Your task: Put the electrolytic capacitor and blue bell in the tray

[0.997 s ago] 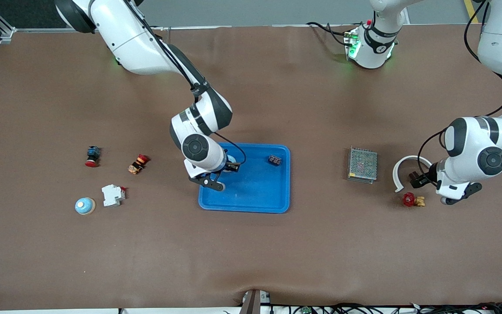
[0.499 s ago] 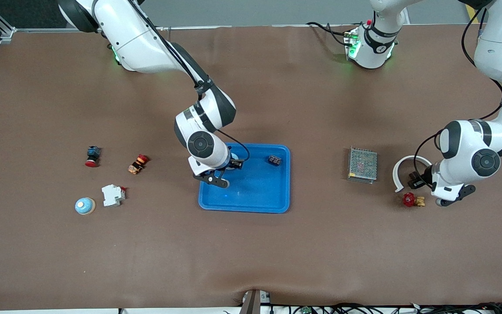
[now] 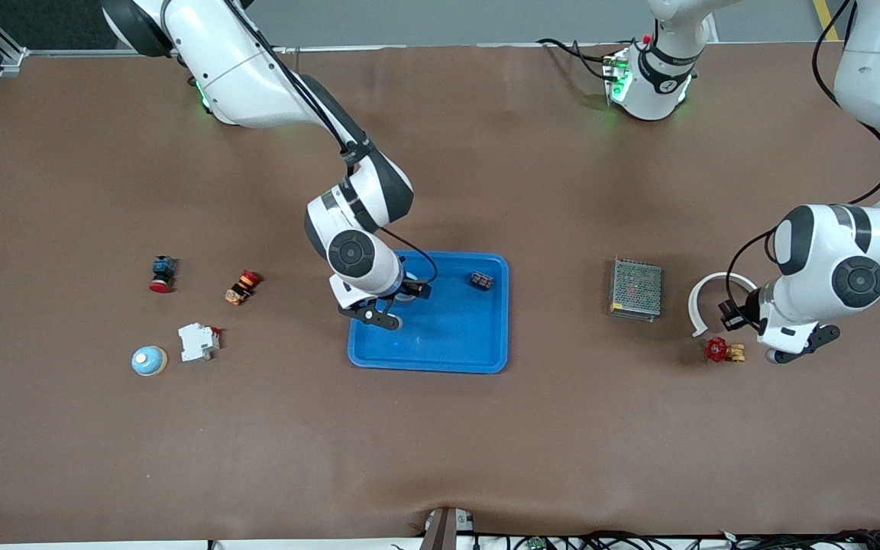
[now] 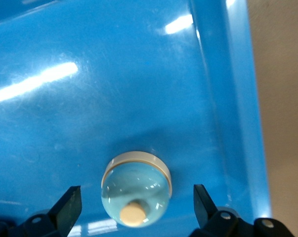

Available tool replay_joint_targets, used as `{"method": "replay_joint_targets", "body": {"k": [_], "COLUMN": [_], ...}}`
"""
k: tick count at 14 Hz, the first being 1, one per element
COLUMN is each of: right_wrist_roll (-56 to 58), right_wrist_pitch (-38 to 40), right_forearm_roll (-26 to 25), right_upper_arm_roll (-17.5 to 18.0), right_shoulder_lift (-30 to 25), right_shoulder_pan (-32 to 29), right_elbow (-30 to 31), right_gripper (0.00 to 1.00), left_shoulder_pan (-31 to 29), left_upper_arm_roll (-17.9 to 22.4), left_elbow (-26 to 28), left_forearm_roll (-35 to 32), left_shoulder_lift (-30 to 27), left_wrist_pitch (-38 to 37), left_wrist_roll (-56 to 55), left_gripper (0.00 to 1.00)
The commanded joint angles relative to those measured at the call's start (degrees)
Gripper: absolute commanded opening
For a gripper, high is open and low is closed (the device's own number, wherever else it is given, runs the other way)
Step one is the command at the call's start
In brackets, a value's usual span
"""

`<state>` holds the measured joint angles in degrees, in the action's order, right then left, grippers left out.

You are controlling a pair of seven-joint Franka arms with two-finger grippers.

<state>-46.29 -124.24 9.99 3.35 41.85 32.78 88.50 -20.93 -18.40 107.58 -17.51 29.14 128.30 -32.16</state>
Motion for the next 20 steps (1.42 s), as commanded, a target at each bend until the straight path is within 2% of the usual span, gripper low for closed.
{"method": "replay_joint_targets", "body": {"k": [1, 4, 6, 8, 10, 12, 15, 17, 20], "right_wrist_roll": [9.16, 22.0, 25.44, 32.19, 41.75, 54.83, 67.69, 80.41, 97.56], "right_wrist_pitch": [10.56, 18.84, 19.3, 19.3, 19.47, 20.09, 18.86, 15.71, 7.9], "right_forearm_roll": [-0.58, -1.72, -8.63, -16.37, -20.17, -20.71, -20.71, -20.62, -19.74], "right_upper_arm_roll": [-0.28, -0.45, -0.63, -0.63, -0.71, -0.63, -0.63, -0.63, -0.36], "right_shoulder_lift": [-4.84, -8.01, -9.15, -9.33, -10.03, -10.21, -10.21, -10.04, -9.34], "right_shoulder_pan": [-4.63, -10.44, -12.64, -14.57, -17.47, -21.85, -26.61, -29.86, -36.27], "right_elbow": [-2.35, -4.38, -4.56, -5.0, -4.83, -4.91, -4.48, -4.04, -1.41], "right_gripper": [1.0, 1.0, 1.0, 1.0, 1.0, 1.0, 1.0, 1.0, 1.0], "left_shoulder_pan": [-0.07, 0.19, 2.54, 8.24, 12.82, 17.04, 23.38, 26.54, 32.25], "left_upper_arm_roll": [-4.44, -11.64, -14.12, -14.12, -14.04, -14.04, -13.07, -12.37, -8.6], "left_elbow": [-1.49, -4.39, -4.92, -7.98, -11.58, -14.49, -20.63, -24.59, -29.43], "left_forearm_roll": [-0.94, -1.03, -1.03, -0.86, -0.77, -0.94, -1.03, -0.94, -0.51], "left_shoulder_lift": [-3.91, -3.74, -3.39, -1.99, 0.73, 3.8, 9.77, 12.86, 16.02], "left_wrist_pitch": [-6.72, -11.22, -11.23, -11.49, -12.02, -12.02, -11.93, -11.84, -11.05], "left_wrist_roll": [-4.56, -13.6, -20.45, -27.39, -33.37, -40.31, -50.07, -55.88, -61.16], "left_gripper": [0.0, 0.0, 0.0, 0.0, 0.0, 0.0, 0.0, 0.0, 0.0]}}
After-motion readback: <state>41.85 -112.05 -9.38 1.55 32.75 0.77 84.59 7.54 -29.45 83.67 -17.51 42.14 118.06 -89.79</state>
